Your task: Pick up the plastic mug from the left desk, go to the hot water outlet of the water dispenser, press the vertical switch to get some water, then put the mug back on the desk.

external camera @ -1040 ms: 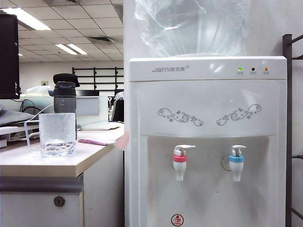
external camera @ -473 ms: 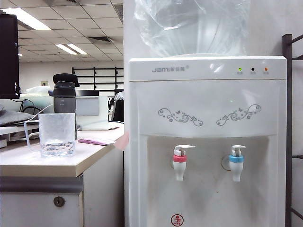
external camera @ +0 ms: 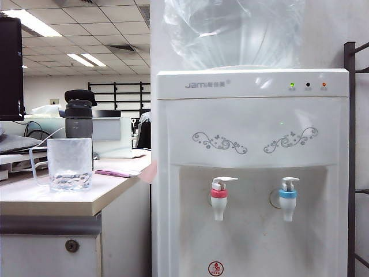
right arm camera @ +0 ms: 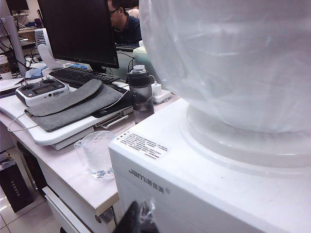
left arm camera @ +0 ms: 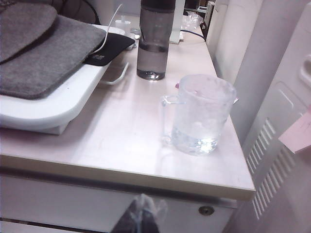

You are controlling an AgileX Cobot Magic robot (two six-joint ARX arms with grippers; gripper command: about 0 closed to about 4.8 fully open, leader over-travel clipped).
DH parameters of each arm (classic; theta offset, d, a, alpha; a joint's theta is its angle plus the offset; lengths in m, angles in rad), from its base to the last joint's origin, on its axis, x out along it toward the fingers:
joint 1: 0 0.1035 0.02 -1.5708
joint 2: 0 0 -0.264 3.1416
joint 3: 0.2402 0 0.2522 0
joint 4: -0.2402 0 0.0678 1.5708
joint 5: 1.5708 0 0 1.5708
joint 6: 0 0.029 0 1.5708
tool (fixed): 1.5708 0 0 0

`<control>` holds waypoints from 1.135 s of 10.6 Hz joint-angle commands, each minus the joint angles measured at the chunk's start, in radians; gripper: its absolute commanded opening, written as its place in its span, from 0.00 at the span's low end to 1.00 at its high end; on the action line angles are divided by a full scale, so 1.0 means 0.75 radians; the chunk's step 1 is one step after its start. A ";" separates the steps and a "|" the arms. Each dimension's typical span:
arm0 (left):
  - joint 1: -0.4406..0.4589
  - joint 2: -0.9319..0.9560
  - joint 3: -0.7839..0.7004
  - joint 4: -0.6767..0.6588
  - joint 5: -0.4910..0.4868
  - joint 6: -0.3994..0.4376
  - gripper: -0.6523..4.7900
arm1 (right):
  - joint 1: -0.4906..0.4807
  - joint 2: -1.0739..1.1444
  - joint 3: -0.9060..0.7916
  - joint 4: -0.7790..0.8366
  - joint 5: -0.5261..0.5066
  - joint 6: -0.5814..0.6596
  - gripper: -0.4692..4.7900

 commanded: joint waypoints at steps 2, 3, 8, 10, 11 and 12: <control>-0.003 -0.009 -0.001 0.004 0.009 -0.004 0.11 | 0.000 -0.003 0.002 0.018 -0.002 0.006 0.08; -0.003 -0.009 -0.001 0.004 0.009 -0.004 0.11 | 0.000 -0.003 0.002 0.018 -0.002 0.006 0.08; -0.003 -0.009 -0.001 0.004 0.009 -0.004 0.11 | 0.120 -0.013 0.002 0.004 -0.002 0.005 0.08; -0.003 -0.009 -0.001 0.004 0.009 -0.004 0.11 | 0.251 -0.039 0.001 -0.242 -0.002 0.005 0.08; -0.003 -0.009 -0.001 0.004 0.009 -0.004 0.11 | 0.253 -0.098 -0.038 -0.365 -0.001 0.005 0.08; -0.003 -0.009 -0.001 0.004 0.009 -0.004 0.11 | 0.253 -0.171 -0.133 -0.350 0.006 0.005 0.08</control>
